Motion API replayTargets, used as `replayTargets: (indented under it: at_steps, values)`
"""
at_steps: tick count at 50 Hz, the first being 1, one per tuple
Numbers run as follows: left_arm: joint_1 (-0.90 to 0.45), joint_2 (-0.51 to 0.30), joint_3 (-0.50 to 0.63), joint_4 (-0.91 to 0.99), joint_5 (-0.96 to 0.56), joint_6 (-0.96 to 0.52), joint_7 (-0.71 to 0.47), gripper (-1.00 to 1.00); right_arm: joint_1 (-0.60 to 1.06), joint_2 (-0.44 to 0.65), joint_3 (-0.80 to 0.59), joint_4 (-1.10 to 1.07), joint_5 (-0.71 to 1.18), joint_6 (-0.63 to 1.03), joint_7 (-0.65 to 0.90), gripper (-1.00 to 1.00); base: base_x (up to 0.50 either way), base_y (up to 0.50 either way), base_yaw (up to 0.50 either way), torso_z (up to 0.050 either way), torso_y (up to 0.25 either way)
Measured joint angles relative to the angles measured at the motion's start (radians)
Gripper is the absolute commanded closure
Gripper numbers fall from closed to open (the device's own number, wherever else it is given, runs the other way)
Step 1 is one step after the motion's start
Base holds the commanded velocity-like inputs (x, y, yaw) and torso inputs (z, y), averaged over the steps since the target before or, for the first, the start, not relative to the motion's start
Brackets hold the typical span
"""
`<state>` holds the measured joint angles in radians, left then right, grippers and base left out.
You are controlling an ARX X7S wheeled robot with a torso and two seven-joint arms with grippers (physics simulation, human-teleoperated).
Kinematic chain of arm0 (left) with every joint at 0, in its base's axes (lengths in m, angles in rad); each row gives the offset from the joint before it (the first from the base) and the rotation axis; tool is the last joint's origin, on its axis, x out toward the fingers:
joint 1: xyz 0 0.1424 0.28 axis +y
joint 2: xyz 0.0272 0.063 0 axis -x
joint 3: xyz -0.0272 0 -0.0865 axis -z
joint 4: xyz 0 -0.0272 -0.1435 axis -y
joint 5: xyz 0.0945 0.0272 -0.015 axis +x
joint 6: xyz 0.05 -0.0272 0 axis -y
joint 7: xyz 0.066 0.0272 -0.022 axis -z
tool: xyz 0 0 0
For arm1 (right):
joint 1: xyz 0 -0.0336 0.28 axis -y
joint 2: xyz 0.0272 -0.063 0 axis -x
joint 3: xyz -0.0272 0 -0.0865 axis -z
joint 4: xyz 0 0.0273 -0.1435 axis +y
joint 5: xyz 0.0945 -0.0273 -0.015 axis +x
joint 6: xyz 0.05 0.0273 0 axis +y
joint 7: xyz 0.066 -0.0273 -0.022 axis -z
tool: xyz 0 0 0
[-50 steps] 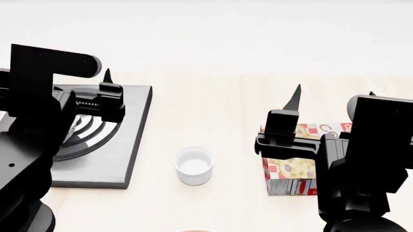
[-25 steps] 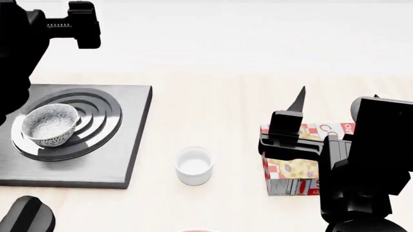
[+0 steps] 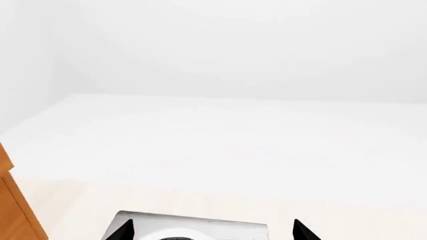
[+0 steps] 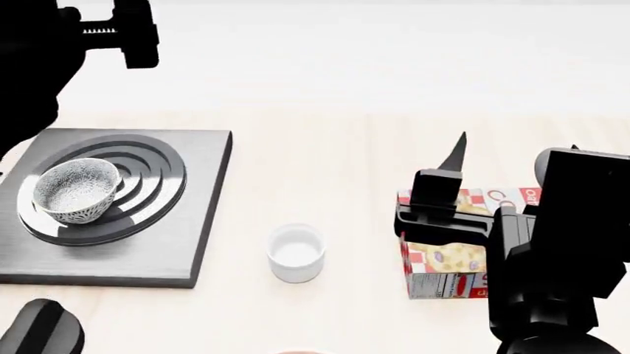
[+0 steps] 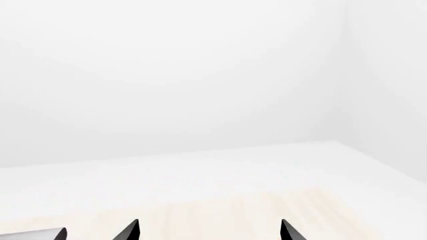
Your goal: Pick the akita bowl on the stove and place it on the plate.
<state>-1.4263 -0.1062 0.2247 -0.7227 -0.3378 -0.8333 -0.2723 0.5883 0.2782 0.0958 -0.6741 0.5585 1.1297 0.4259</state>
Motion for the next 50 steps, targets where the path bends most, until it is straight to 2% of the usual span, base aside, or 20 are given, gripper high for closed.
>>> replayTargets:
  at_steps: [16,24,33,39,50]
  values:
    - [0.030,-0.021,0.057,-0.008,0.015,0.094,0.067,-1.00,0.001,0.003,0.000,0.003,0.009,-0.002,0.007,-1.00,0.00,0.00,0.00,0.000,0.000]
    - [0.030,-0.031,0.056,-0.001,0.009,0.130,0.082,-1.00,0.001,0.005,-0.001,0.004,0.013,-0.004,0.011,-1.00,0.00,0.00,0.00,0.014,-0.211]
    - [0.023,-0.047,0.075,-0.010,0.009,0.155,0.118,-1.00,0.001,0.006,-0.002,0.003,0.019,-0.002,0.016,-1.00,0.00,0.00,0.00,0.000,-0.006]
    - [0.020,-0.054,0.083,-0.008,0.012,0.168,0.125,-1.00,0.001,0.008,-0.002,0.003,0.022,-0.003,0.019,-1.00,0.00,0.00,0.00,0.007,-0.232]
    - [0.014,-0.061,0.103,-0.013,0.022,0.179,0.133,-1.00,-0.001,0.012,-0.004,0.006,0.026,-0.009,0.022,-1.00,0.00,0.00,0.00,0.000,-0.058]
